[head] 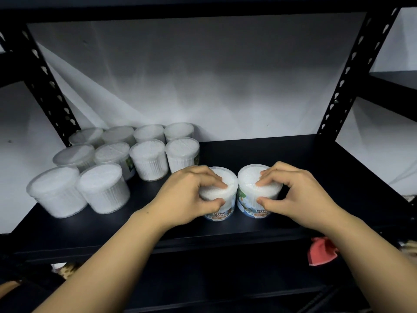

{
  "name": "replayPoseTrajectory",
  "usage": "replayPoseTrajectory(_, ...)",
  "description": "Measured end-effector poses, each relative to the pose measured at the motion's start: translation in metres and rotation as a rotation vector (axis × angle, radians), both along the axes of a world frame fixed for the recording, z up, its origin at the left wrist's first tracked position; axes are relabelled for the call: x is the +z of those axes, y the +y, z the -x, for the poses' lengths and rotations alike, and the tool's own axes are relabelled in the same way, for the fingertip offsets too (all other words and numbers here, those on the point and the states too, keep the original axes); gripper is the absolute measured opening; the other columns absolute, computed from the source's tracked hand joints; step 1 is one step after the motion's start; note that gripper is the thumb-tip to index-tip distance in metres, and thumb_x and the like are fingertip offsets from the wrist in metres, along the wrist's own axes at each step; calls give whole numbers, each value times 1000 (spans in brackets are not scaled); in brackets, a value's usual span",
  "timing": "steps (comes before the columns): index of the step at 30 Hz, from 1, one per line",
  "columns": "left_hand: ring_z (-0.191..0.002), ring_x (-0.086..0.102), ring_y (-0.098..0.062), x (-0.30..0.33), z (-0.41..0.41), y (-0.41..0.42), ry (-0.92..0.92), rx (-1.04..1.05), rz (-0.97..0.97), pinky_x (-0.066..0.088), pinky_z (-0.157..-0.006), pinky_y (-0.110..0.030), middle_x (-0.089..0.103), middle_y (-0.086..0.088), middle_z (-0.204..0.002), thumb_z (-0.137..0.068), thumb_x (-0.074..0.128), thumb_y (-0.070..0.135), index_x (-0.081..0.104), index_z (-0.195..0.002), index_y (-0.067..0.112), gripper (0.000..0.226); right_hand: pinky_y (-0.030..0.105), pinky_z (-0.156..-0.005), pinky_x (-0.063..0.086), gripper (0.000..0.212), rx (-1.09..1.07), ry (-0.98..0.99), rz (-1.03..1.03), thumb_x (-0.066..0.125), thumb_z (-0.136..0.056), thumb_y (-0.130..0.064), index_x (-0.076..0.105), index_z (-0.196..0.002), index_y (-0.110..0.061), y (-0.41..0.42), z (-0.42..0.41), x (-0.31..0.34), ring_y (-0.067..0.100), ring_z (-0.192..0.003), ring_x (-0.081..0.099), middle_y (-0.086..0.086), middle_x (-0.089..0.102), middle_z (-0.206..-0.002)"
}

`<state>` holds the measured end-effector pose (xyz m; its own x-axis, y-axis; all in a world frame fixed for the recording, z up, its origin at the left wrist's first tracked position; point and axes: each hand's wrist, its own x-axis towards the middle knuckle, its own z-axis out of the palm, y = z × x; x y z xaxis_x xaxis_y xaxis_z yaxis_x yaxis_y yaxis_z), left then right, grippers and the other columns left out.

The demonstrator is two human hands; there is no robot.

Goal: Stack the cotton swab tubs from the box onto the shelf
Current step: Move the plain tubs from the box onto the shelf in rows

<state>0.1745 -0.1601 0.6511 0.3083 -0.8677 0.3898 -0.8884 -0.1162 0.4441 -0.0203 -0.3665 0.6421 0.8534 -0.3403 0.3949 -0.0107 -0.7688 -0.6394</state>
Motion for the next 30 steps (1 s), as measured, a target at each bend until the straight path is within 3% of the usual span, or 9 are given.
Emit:
replayPoseTrajectory(7, -106, 62, 3, -2, 6, -75, 66, -92, 4, 44, -94, -14, 69, 19, -108, -73, 82, 34, 78, -105, 31, 32, 34, -90, 51, 29, -107, 17, 11, 87, -66, -11, 76, -90, -23, -57, 17, 2, 9, -100, 66, -11, 65, -100)
replayPoseTrajectory(15, -105, 63, -3, -3, 10, -189, 94, -144, -23, 43, -94, -15, 68, 14, -109, -76, 84, 32, 78, -108, 27, 33, 30, -91, 48, 27, -249, 136, 64, 85, -66, -18, 74, -90, -26, -149, 29, 19, 11, -97, 65, -8, 66, -100)
replayPoseTrajectory(20, -108, 61, -6, 2, 8, -257, 66, -166, -70, 44, -96, -20, 67, 13, -112, -80, 81, 36, 76, -112, 27, 33, 23, -94, 43, 32, -368, 241, 154, 81, -73, -20, 75, -105, -21, -206, 27, 25, 14, -108, 61, -7, 69, -111)
replayPoseTrajectory(30, -109, 64, -18, 7, 0, -352, 62, -159, -77, 49, -98, -33, 69, -1, -116, -84, 81, 29, 74, -114, 18, 33, 23, -96, 40, 33, -539, 375, 176, 73, -87, -19, 69, -120, -20, -287, 4, 28, 25, -119, 60, 5, 67, -128)
